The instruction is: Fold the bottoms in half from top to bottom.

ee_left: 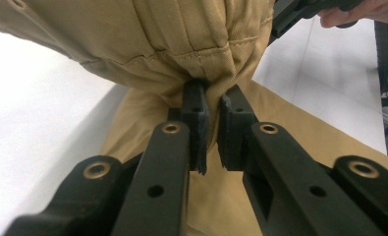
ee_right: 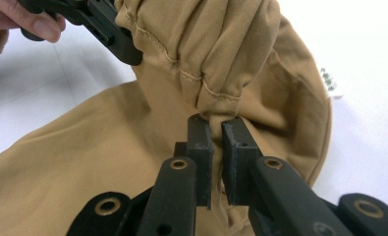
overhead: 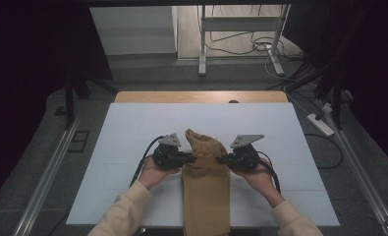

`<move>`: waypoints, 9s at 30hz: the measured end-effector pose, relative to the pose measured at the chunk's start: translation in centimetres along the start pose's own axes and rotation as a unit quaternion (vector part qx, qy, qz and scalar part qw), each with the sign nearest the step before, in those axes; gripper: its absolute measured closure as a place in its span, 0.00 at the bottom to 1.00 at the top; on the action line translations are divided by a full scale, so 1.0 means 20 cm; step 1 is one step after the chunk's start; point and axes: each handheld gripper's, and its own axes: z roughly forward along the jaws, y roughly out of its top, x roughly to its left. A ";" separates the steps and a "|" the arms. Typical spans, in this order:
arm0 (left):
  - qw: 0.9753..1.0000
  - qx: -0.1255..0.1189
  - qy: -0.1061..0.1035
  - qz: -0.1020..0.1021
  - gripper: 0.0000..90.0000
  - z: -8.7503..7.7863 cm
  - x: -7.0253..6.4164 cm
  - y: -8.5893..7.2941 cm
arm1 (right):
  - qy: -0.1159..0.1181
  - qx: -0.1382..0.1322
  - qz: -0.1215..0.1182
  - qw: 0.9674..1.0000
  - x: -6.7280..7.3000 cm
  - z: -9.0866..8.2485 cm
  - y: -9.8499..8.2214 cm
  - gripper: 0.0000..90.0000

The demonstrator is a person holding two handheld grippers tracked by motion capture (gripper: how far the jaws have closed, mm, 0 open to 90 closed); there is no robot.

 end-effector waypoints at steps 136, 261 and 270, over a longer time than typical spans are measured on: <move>0.999 0.007 0.026 -0.040 0.49 -0.10 -0.12 -0.22 | -0.012 -0.007 0.031 0.999 0.05 -0.19 -0.17 0.46; 0.993 0.080 -0.009 -0.087 0.74 0.09 0.04 -0.19 | -0.021 0.086 0.052 0.995 -0.02 0.06 -0.21 0.61; 0.995 0.076 -0.003 -0.070 0.81 0.08 0.02 -0.19 | -0.002 0.083 0.039 0.996 0.01 0.05 -0.21 0.84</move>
